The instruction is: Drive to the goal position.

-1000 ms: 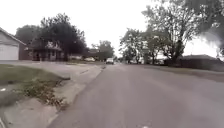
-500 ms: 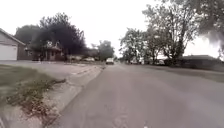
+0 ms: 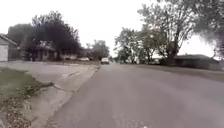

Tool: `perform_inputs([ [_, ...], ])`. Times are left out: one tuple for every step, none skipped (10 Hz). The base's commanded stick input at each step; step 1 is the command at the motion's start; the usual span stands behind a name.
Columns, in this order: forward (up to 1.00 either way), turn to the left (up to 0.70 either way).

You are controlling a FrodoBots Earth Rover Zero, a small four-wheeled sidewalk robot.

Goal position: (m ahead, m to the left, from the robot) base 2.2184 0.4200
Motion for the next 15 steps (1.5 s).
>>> perform_inputs([
  [0.70,0.00],
  [0.70,0.00],
  [0.70,0.00],
  [0.70,0.00],
  [0.70,0.00],
  [0.70,0.00],
  [0.70,0.00],
  [0.70,0.00],
  [0.70,0.00],
  [0.70,0.00],
  [0.70,0.00],
  [0.70,0.00],
  [0.70,0.00],
  [0.70,0.00],
  [0.70,0.00],
])
